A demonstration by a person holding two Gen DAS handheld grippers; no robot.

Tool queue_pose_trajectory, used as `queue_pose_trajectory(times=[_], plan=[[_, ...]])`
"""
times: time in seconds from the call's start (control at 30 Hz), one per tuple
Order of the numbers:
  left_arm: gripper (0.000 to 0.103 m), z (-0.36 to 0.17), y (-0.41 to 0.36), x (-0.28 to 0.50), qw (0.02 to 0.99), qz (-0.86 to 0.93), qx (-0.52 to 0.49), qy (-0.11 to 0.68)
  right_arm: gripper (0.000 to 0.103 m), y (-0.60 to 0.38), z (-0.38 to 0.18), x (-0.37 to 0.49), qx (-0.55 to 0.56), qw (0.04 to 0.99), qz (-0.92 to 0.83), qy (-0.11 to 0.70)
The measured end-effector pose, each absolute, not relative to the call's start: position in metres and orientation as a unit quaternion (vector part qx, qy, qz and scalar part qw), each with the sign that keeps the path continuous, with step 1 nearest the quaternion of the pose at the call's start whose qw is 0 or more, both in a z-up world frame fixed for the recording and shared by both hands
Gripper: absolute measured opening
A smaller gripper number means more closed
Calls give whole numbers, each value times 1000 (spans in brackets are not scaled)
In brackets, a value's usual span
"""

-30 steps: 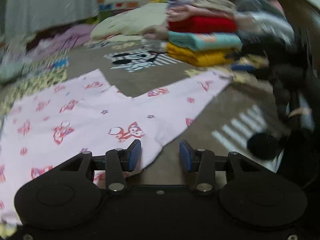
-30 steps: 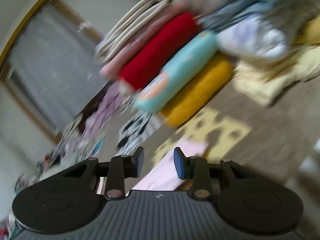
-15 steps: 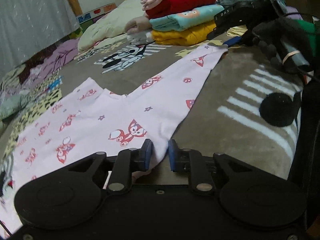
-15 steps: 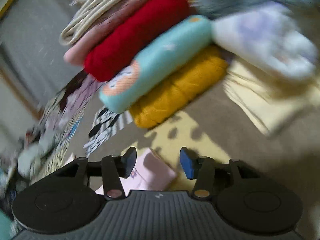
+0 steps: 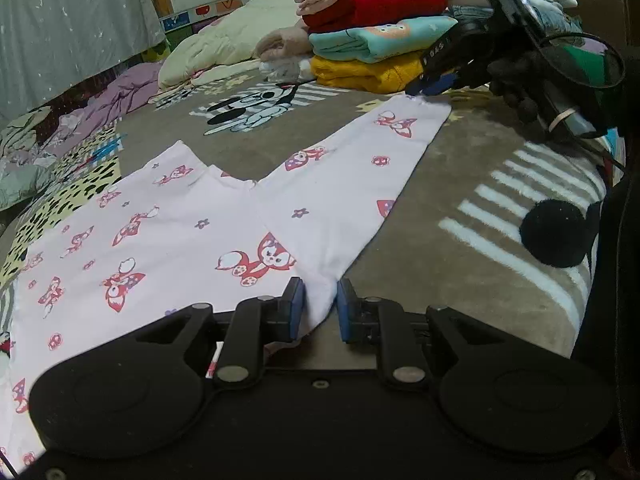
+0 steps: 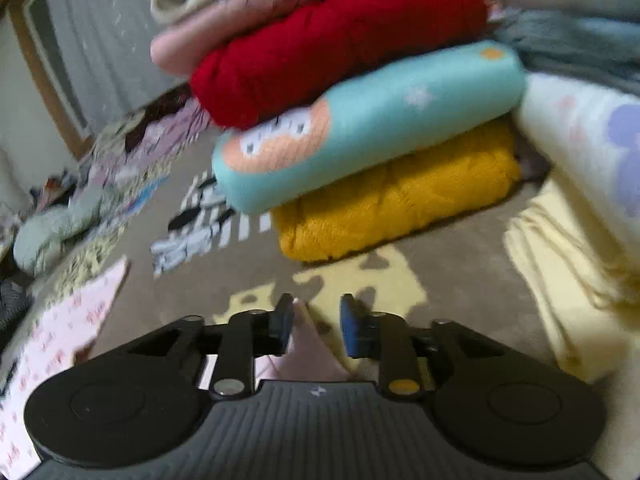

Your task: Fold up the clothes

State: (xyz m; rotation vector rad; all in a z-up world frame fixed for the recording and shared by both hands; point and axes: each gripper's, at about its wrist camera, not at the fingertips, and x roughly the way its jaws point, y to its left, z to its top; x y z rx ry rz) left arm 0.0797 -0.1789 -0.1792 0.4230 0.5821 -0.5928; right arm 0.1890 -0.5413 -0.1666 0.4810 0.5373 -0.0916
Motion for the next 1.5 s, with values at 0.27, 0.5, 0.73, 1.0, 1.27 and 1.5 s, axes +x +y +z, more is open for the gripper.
queue_pose_trajectory(times=[0.27, 0.5, 0.73, 1.0, 1.27, 1.5], plan=[[16, -174, -176, 82, 894, -282, 187, 292, 40, -448, -165, 182, 87, 949, 58, 296], [30, -144, -127, 62, 912, -256, 115, 300, 50, -431, -145, 166, 120, 958, 53, 254], [43, -125, -15, 56, 939, -147, -6, 310, 62, -419, -162, 172, 155, 940, 12, 304], [42, -136, 176, 85, 916, 84, -251, 302, 60, -323, -138, 138, 145, 944, 133, 264], [40, -157, 286, 142, 879, 126, -378, 263, 39, -161, -132, 139, 75, 891, 332, 301], [3, -158, 294, 152, 893, 124, -350, 256, 39, -96, -145, 156, 52, 875, 347, 334]])
